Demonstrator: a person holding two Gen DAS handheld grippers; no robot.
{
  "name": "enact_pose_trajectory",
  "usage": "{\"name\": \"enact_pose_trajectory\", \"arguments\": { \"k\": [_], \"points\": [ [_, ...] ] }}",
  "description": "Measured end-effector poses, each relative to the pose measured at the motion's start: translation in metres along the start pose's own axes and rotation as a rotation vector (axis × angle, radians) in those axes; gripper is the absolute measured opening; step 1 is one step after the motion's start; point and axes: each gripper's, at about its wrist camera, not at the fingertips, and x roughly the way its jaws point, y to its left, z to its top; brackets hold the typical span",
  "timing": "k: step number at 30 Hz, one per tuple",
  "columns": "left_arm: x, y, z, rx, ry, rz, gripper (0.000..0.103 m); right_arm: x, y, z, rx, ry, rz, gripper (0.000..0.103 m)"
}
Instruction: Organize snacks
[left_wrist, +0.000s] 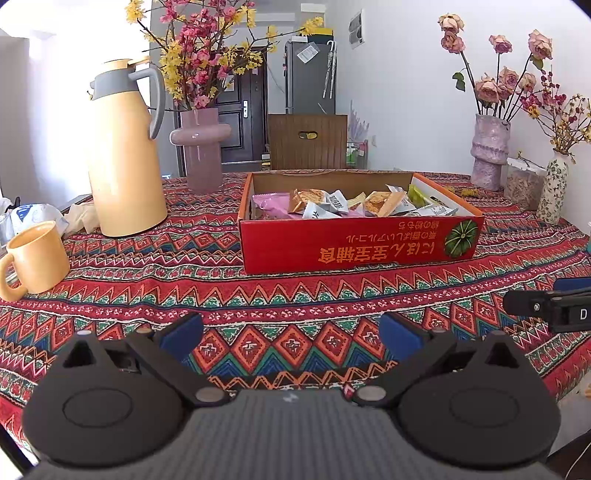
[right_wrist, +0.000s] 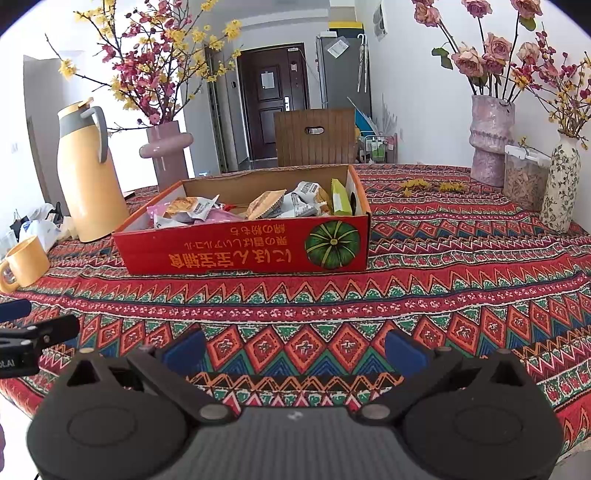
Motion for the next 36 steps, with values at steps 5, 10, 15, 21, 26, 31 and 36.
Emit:
{"name": "enact_pose_trajectory", "arguments": {
  "k": [5,10,15,21,26,31,36],
  "points": [
    [-0.0003,-0.0006,-0.0008,0.001,0.000,-0.002,0.103,0.0011,-0.0002,-0.0007,-0.001,0.001,0.000,0.103],
    [-0.0004,-0.0007,-0.0010,0.002,-0.001,-0.003,0.103,0.0012,-0.0001,-0.0006,0.000,0.001,-0.001,0.103],
    [-0.0012,-0.0011,-0.0015,0.001,-0.002,-0.005,0.103,0.0013,-0.0002,-0.0006,0.000,0.002,-0.001,0.103],
    [-0.0014,-0.0015,-0.0015,0.001,-0.002,-0.005,0.103,0.0012,-0.0002,-0.0003,-0.001,0.002,-0.001,0.103],
    [-0.0015,-0.0016,-0.0016,0.001,-0.002,-0.005,0.103,0.0012,-0.0001,-0.0002,0.000,0.002,-0.001,0.103],
    [-0.0015,-0.0017,-0.0016,0.001,-0.003,-0.005,0.103,0.0014,-0.0002,-0.0004,-0.001,0.002,-0.001,0.103],
    [-0.0017,-0.0020,-0.0010,0.000,-0.002,-0.007,0.103,0.0012,-0.0002,0.0000,-0.001,0.002,-0.001,0.103]
  ]
}}
